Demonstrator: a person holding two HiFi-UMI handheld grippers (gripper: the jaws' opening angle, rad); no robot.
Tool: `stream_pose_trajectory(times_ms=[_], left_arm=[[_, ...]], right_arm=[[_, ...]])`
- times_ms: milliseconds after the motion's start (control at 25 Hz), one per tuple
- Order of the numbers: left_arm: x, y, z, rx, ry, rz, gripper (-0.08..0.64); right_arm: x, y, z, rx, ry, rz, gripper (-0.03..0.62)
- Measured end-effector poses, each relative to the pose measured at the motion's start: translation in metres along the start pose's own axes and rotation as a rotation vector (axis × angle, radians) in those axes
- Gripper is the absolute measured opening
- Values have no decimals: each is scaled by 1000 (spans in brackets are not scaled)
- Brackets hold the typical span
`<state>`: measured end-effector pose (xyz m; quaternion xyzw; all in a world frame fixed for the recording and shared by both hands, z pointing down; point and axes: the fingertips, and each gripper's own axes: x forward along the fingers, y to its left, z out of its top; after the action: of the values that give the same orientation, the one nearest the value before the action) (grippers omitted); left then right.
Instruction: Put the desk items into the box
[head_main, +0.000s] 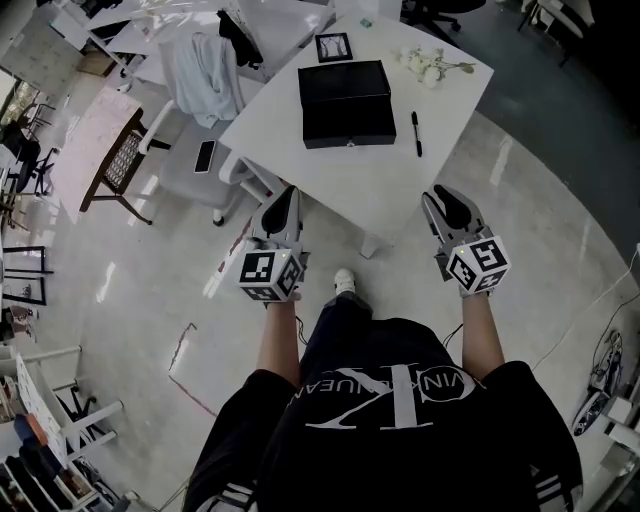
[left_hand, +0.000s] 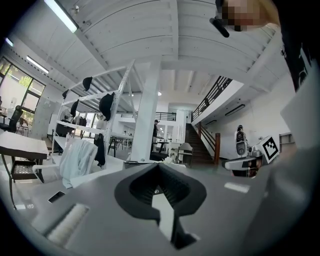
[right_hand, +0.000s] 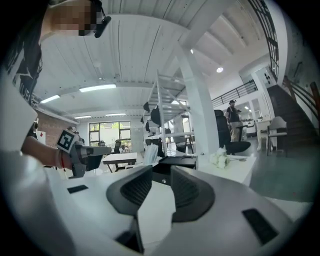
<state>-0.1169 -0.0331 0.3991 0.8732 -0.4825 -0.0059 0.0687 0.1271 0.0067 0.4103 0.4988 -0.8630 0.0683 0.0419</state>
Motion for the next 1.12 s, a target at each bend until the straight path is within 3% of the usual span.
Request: stream_pose_trajectory(times_ms=[480,1120], left_arm=[[76,28,-10,-32,47,-75,11],[145,58,-16,-50,46,-163,11]], right_arm=[[50,-37,-12,50,60,-66,78],[101,-75,-33,76,162,-167,78]])
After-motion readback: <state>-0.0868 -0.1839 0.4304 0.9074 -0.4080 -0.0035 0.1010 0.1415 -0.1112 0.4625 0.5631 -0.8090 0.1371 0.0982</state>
